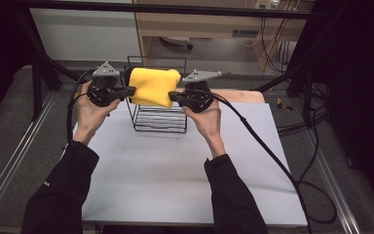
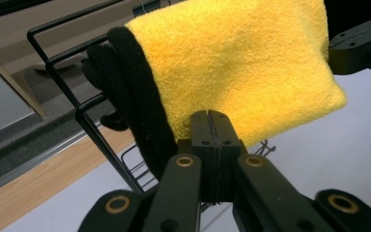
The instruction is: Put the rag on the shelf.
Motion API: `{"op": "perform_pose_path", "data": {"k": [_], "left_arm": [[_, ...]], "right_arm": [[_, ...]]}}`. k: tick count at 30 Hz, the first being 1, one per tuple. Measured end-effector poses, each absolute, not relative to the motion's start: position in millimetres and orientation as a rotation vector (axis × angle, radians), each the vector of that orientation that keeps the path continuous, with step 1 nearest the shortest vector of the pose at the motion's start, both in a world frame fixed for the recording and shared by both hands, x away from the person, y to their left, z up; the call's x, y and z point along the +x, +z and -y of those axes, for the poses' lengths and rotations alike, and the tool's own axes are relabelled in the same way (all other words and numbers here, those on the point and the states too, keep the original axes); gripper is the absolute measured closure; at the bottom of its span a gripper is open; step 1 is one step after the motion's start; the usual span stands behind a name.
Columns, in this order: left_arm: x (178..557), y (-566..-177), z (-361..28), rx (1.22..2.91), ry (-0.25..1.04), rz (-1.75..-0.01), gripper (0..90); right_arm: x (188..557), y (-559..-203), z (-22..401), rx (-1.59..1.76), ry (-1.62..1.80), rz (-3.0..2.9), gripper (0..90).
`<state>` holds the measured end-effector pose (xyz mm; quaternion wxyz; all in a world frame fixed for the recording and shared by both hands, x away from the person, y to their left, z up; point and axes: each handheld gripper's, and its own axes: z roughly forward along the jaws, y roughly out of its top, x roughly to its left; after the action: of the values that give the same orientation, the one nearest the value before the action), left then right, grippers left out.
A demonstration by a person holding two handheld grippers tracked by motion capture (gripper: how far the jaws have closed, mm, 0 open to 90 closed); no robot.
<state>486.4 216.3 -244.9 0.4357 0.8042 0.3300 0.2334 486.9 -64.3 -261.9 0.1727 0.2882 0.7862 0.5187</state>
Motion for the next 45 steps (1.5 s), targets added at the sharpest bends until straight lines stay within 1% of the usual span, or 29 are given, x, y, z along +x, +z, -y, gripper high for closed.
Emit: {"op": "perform_pose_path", "data": {"k": [6,12,15,16,18,20,21,24,25,27,29,31,33,38,40,42,45], "left_arm": [[491,-252,-214,1.986,0.58,-0.839,89.7],[486,-250,-216,1.968,0.571,-0.832,89.0],[481,-246,-220,1.951,0.557,-0.831,84.1],[478,-245,-222,1.948,0.556,-0.828,81.4],[473,-242,-224,1.945,0.542,-0.829,74.4],[468,-242,-226,1.95,0.541,-0.836,68.4],[466,-242,-227,1.958,0.544,-0.837,64.4],[457,-246,-233,1.945,0.537,-0.851,53.6],[454,-247,-234,1.943,0.54,-0.855,51.5],[448,-252,-239,1.943,0.543,-0.866,47.2],[443,-259,-241,1.943,0.525,-0.875,40.8],[437,-266,-243,1.949,0.536,-0.865,36.9],[431,-273,-244,1.963,0.531,-0.855,31.2],[418,-290,-247,1.986,0.536,-0.849,19.3],[414,-297,-248,1.994,0.535,-0.849,15.8],[410,-305,-250,1.998,0.532,-0.858,9.7],[405,-316,-252,1.98,0.524,-0.87,6.2]], "right_arm": [[492,-271,65,0.843,1.443,-2.194,89.0],[485,-267,66,0.798,1.482,-2.18,82.2],[479,-260,70,0.786,1.511,-2.161,76.0],[476,-257,72,0.783,1.517,-2.159,72.5],[471,-251,76,0.784,1.516,-2.138,62.8],[467,-247,80,0.791,1.514,-2.136,55.5],[465,-246,83,0.801,1.511,-2.139,48.9],[461,-245,90,0.83,1.488,-2.142,37.7],[459,-246,93,0.843,1.493,-2.143,34.9],[457,-248,100,0.86,1.498,-2.152,30.9],[454,-251,108,0.875,1.482,-2.16,26.4],[451,-254,115,0.881,1.469,-2.164,23.3],[449,-257,123,0.905,1.46,-2.168,17.9],[441,-267,143,0.935,1.459,-2.159,9.3],[436,-273,150,0.951,1.466,-2.161,7.0],[431,-280,157,0.959,1.447,-2.17,4.5],[425,-292,165,0.966,1.436,-2.18,2.9]]}}
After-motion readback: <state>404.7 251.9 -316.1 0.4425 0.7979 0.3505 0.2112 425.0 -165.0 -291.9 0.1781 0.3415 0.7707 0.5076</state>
